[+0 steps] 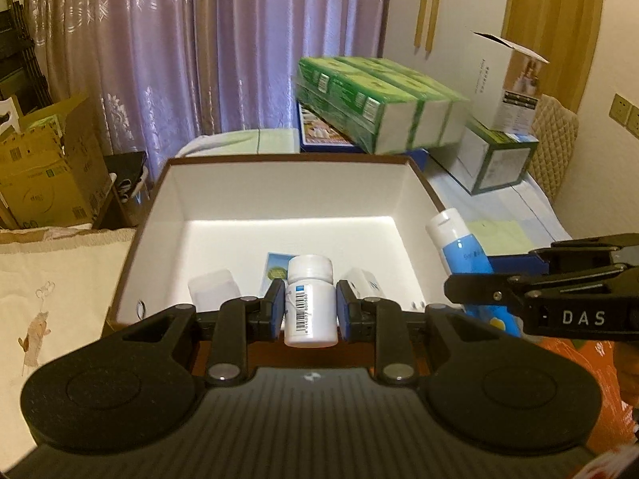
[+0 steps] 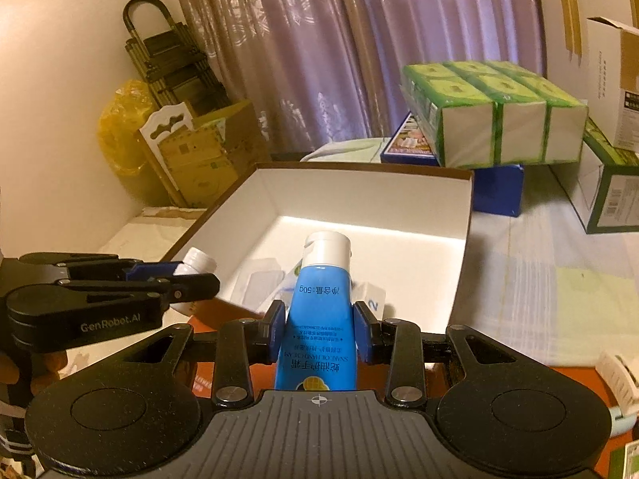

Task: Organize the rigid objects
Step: 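Carry the pill bottle and blue tube over the brown box with both tools, then open the left tool to drop the pill bottle while the right tool releases the tube inside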

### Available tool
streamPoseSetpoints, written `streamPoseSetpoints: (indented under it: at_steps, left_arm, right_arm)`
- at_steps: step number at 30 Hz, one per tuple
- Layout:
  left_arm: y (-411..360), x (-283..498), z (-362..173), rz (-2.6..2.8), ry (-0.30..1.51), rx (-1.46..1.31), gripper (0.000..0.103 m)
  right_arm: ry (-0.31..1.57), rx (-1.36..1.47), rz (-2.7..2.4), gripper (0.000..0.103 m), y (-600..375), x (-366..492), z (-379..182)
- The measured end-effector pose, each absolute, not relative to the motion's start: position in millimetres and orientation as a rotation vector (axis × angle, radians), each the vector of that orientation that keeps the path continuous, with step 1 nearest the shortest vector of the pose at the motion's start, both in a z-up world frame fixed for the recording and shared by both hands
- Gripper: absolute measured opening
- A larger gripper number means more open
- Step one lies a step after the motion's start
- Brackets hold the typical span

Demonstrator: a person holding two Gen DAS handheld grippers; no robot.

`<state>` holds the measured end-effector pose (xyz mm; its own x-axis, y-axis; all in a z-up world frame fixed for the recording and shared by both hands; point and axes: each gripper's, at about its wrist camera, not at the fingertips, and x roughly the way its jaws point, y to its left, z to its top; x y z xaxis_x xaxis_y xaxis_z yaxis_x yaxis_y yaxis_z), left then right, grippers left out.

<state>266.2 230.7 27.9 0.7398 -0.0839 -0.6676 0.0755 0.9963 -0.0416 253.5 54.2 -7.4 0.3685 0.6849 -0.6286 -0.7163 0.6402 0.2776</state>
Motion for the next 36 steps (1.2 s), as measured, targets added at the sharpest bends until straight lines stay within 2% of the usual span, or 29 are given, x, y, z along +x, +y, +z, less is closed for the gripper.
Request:
streamPoseSetpoints:
  at_steps: [18, 31, 36]
  left_arm:
    - [270.7, 342.6, 19.4, -0.083, 0.757, 0.006, 0.022]
    - [286.0, 410.1, -27.2, -0.081, 0.887, 0.011, 0.022]
    - [284.8, 426.2, -40.9, -0.081, 0.897, 0.018, 0.022]
  right_arm:
    - [0.811, -0.093, 0.811, 0.033, 98.8, 314.8, -19.9]
    - [0.888, -0.164, 0.669, 0.034, 136.3, 372.9, -63.6]
    - [0.836, -0.143, 0.605, 0.034, 138.3, 386.5, -67.0]
